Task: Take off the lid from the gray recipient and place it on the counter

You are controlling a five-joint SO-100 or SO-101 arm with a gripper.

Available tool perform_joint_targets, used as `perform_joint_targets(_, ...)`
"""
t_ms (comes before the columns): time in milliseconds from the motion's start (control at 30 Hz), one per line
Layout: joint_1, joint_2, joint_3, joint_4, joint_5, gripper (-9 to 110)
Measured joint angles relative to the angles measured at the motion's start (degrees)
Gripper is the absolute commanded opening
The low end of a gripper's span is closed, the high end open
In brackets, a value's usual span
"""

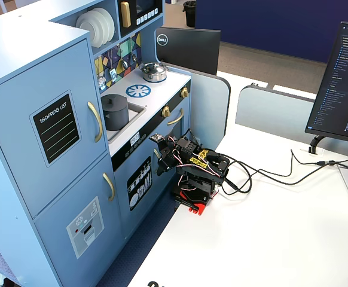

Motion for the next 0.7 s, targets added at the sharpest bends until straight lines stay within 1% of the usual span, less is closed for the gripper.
perform_joint_targets(567, 0.8, 0.0, -0.1, 0.2, -0.4, 3)
perform_joint_targets(667, 1.4, 0.0, -0.5, 0.2, 2.0, 15)
perform_joint_targets(700, 1.4, 0.0, -0.6, 0.2, 2.3, 16)
